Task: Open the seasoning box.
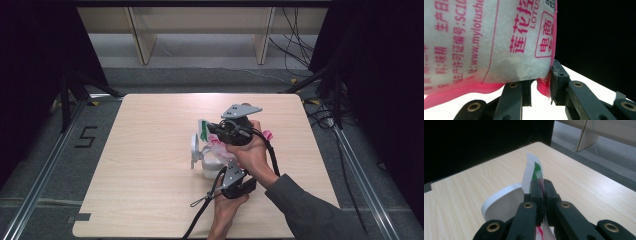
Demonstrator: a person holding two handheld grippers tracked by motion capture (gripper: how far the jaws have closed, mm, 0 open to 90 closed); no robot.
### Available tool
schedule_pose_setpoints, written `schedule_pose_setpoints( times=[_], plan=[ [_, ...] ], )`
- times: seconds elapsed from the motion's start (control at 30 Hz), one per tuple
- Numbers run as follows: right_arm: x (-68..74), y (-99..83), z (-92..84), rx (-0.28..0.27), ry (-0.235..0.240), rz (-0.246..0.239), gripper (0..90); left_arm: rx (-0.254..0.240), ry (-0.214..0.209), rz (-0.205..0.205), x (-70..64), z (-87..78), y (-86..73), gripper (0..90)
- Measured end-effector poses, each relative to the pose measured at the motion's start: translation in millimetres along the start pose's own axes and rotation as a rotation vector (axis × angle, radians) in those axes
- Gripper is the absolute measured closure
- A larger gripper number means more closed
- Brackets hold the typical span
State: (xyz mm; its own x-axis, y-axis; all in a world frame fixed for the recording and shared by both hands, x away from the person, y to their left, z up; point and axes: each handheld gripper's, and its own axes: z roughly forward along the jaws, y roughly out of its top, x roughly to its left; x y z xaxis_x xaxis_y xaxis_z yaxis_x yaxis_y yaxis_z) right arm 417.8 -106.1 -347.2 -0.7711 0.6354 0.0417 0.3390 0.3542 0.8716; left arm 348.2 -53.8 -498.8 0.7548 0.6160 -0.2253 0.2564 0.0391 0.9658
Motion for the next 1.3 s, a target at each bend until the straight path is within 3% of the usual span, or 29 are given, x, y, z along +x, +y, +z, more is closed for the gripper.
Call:
schedule_pose_setpoints(
  times=[0.27, 0.4, 0.7, 0.8, 0.83, 0.87, 0.9, 1.0, 1.1, 1.13, 1.2, 1.3],
  plan=[
    [0.9, -0.1, 1.4, -0.010, 0.006, -0.001, 89.5, -0.006, 0.003, 0.005, -0.6, -0.3, 0.1, 73.5],
    [-0.2, 1.0, 0.1, -0.004, -0.004, -0.023, 89.5, -0.002, 0.003, 0.004, -0.2, -0.2, 0.2, 73.6],
    [2.3, 0.8, 0.0, -0.001, 0.001, -0.010, 89.5, 0.002, 0.013, 0.010, -1.5, -0.4, -0.5, 73.6],
    [1.9, -0.5, 0.5, 0.008, -0.008, -0.023, 89.5, -0.010, -0.002, 0.005, -2.1, 0.4, -0.6, 73.6],
    [1.4, -0.6, 1.5, 0.002, -0.011, -0.050, 89.6, -0.002, 0.014, 0.011, -3.1, -0.7, -0.4, 73.6],
    [3.8, -0.3, 0.1, 0.016, -0.004, -0.022, 89.5, -0.005, 0.014, 0.013, -3.0, -0.5, -0.6, 73.6],
    [2.4, 0.5, 0.7, 0.000, -0.001, -0.041, 89.5, -0.002, 0.014, 0.015, -2.5, -0.9, -0.3, 73.7],
    [1.4, 0.2, -0.5, -0.002, -0.004, -0.011, 89.5, -0.009, -0.002, 0.016, -2.3, -0.1, -0.5, 73.7],
    [3.0, -0.7, 0.2, 0.016, -0.009, -0.037, 89.5, -0.003, 0.009, 0.013, -3.1, -0.4, -0.4, 73.6],
    [2.1, -0.9, 0.8, 0.003, -0.012, -0.032, 89.5, -0.013, -0.006, 0.009, -2.3, 0.1, -0.6, 73.7],
    [2.0, -1.3, 1.5, -0.010, -0.014, -0.027, 89.5, -0.001, 0.008, 0.013, -3.0, -1.4, -0.8, 73.7],
    [2.3, -0.8, 0.4, 0.010, -0.009, -0.031, 89.5, -0.004, 0.004, 0.011, -2.5, -0.9, -0.3, 73.7]
  ],
)
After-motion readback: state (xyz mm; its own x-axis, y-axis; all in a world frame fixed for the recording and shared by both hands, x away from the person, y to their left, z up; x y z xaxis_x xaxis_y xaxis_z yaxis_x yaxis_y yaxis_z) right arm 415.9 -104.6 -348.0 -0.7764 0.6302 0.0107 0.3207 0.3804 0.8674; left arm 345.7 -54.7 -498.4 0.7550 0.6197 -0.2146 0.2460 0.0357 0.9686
